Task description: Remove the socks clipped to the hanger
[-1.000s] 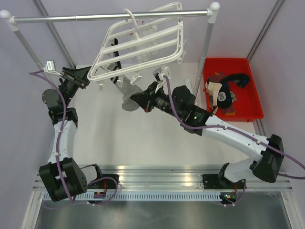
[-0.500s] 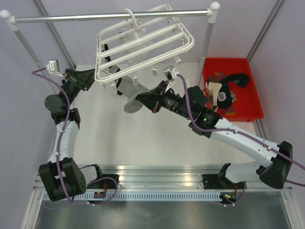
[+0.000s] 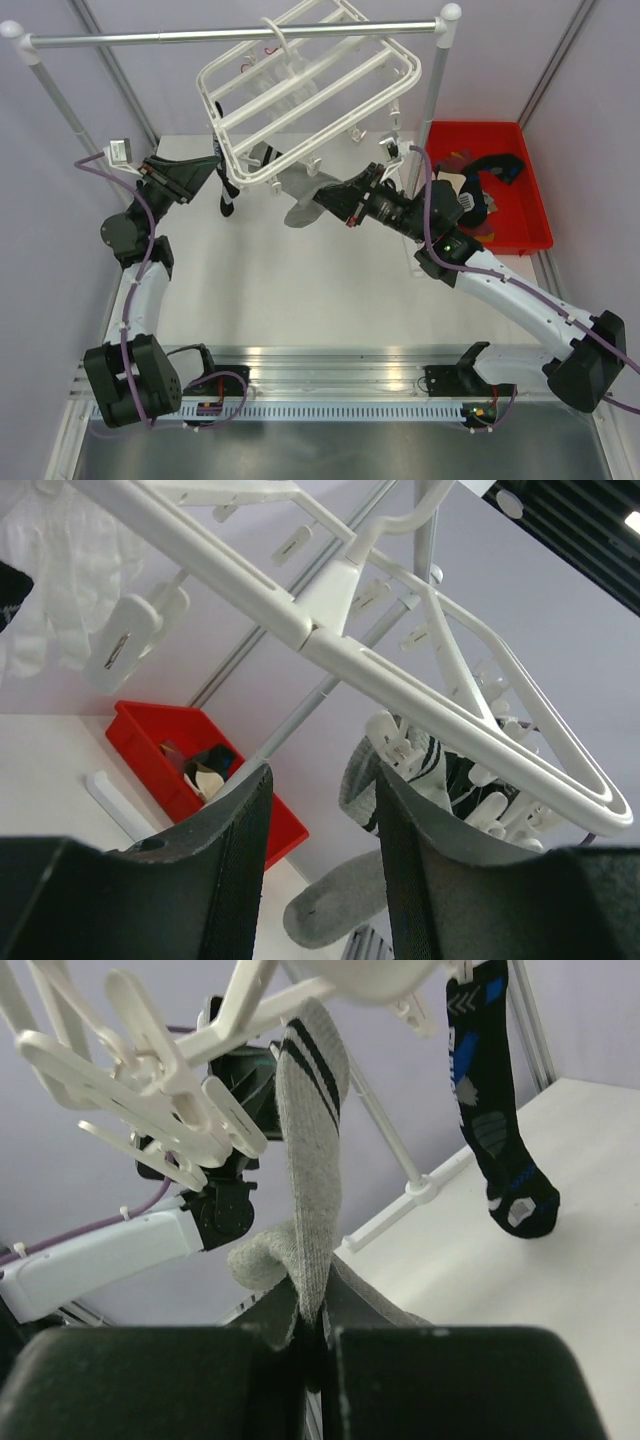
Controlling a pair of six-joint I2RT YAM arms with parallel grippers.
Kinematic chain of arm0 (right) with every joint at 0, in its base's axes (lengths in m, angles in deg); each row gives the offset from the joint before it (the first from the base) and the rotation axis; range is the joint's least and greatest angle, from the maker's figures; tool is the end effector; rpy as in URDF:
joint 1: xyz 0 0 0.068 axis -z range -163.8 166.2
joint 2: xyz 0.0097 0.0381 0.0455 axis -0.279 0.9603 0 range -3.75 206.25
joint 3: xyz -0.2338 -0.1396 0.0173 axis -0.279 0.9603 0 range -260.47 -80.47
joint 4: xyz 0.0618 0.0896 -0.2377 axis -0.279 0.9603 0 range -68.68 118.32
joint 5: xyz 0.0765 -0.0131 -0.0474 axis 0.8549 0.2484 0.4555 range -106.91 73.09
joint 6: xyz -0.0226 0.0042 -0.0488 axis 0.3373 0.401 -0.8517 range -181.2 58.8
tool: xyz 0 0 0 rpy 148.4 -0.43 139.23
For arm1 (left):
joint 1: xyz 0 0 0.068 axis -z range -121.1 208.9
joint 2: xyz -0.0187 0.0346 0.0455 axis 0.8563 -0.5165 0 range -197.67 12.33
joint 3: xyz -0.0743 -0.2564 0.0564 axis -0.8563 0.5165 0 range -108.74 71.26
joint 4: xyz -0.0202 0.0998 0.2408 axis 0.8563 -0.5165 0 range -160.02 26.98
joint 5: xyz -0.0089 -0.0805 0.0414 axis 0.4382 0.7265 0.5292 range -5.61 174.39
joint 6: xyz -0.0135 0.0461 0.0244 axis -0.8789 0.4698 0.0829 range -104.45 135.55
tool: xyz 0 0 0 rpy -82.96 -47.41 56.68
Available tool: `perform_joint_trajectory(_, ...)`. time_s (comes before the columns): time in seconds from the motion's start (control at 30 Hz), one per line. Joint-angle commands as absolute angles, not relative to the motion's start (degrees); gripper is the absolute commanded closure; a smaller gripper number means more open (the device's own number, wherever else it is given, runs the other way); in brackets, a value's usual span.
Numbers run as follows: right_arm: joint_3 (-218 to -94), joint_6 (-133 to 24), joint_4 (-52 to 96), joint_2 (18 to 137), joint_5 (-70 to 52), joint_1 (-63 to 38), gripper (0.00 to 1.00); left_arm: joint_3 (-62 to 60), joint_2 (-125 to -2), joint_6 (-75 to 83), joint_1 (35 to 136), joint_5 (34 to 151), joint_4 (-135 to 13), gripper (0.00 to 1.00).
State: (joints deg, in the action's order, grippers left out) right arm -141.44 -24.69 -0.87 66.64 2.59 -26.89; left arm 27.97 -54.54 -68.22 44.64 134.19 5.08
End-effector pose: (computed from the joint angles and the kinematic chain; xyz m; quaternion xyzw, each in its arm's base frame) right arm 0.2021 0.2052 0.4051 -0.1675 0.6065 0.5741 0.5240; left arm 0.2334 0.0313 0.3813 -0.0100 0.5231 -0.6106 0.5946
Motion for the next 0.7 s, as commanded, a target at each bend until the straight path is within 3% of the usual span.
perform_joint_trajectory(0.0, -139.8, -21.1, -7.4, 63.5, 6.3, -24.6, 0.99, 28.4, -48.9, -61.5, 45.0, 135.0, 1.4, 0.50)
perform_joint_trajectory(0.33, -135.6, -12.6, -16.0, 64.1, 13.5, -18.1, 0.99, 29.0, -44.3, -52.6, 47.5, 134.9, -8.0, 0.50)
perform_joint_trajectory(0.67, -130.5, 6.5, -38.1, 72.5, 21.8, -11.6, 0.99, 28.1, -42.1, -45.4, 54.5, 133.0, -12.8, 0.49)
